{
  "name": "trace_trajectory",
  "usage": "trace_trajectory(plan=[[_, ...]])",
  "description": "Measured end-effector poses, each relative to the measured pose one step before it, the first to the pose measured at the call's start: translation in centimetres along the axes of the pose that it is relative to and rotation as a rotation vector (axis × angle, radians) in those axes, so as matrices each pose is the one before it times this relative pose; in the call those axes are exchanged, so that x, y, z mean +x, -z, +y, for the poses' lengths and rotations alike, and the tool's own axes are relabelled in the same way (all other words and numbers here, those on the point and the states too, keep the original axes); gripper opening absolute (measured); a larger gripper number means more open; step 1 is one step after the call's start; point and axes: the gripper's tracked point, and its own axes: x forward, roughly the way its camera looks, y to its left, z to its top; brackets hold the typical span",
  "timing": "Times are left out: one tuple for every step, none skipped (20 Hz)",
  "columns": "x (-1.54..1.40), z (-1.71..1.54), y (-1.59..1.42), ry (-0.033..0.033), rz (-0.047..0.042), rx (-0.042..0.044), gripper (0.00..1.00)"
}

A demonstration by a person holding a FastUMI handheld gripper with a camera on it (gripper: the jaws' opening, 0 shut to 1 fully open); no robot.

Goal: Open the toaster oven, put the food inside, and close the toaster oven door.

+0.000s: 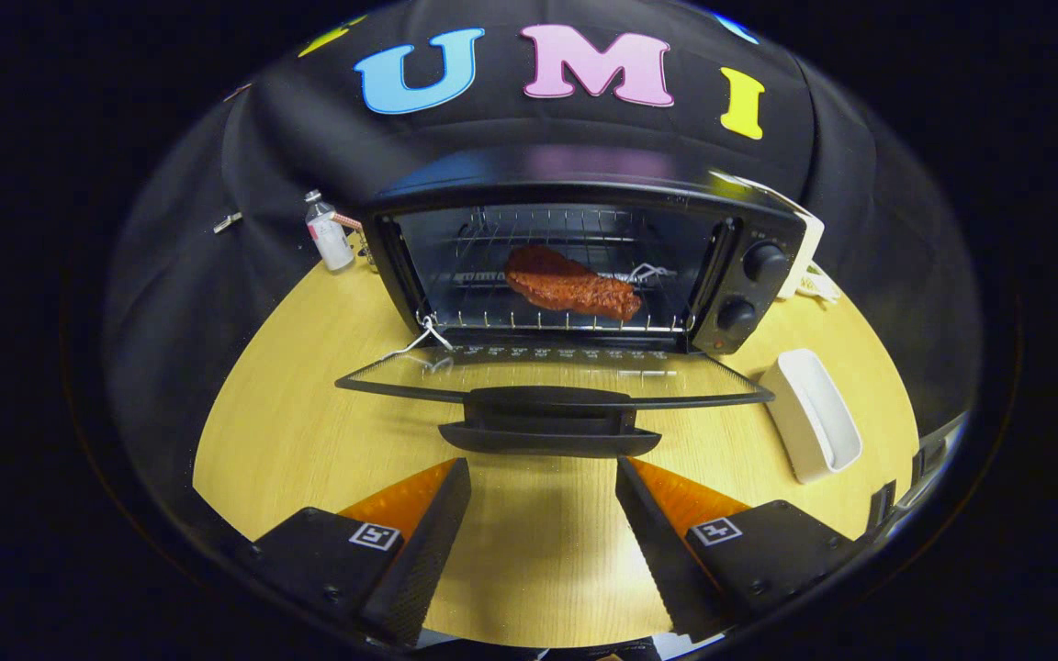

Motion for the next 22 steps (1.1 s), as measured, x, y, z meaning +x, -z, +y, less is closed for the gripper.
trace_trajectory(plan=[[-0.121, 0.159, -0.533, -0.00532, -0.02083, -0.01624, 0.98], [-0.027, 0.525, -0.362, -0.02110, -0.01698, -0.01260, 0.98], [-0.216, 0.425, -0.215, -0.01502, -0.01423, -0.01429, 0.98], [-0.102, -0.004, -0.697, -0.00144, -0.01957, -0.00731, 0.98], [0.016, 0.145, -0.968, -0.00156, -0.02993, -0.00323, 0.99], [0.064, -0.080, -1.216, 0.00318, -0.02849, -0.00283, 0.99], [-0.027, -0.042, -1.139, 0.00093, -0.02718, -0.00082, 0.99], [-0.164, -0.008, -1.174, 0.00154, -0.02740, -0.00428, 0.99], [-0.109, -0.282, -1.427, 0.00215, -0.02506, -0.00678, 0.99], [0.128, -0.210, -1.145, -0.00117, -0.01605, -0.00261, 0.99], [0.428, -0.020, -0.973, -0.00946, -0.01788, 0.00693, 0.99], [-0.248, 0.293, -0.819, -0.01504, -0.02135, 0.01248, 0.99], [-0.538, 0.193, -0.549, -0.00962, -0.02139, 0.00980, 0.99], [-0.661, 0.177, -0.531, -0.01109, -0.02084, 0.00844, 0.99], [-0.866, 0.158, -0.344, -0.01114, -0.01868, 0.00599, 0.99], [-0.997, 0.167, -0.366, -0.01016, -0.01847, 0.00814, 0.99], [-1.094, 0.127, -0.409, -0.01325, -0.01771, 0.01081, 0.99], [-1.161, 0.281, -0.614, -0.02388, -0.02761, 0.01588, 0.99], [-1.110, 0.414, -1.105, -0.02737, -0.03806, 0.01973, 0.98], [-0.965, -0.011, -0.994, -0.01112, -0.02910, 0.01283, 0.98], [-1.198, -0.652, -1.121, 0.00302, -0.03072, 0.00431, 0.98], [-0.967, -0.620, -1.192, 0.00835, -0.02967, 0.00007, 0.98]])
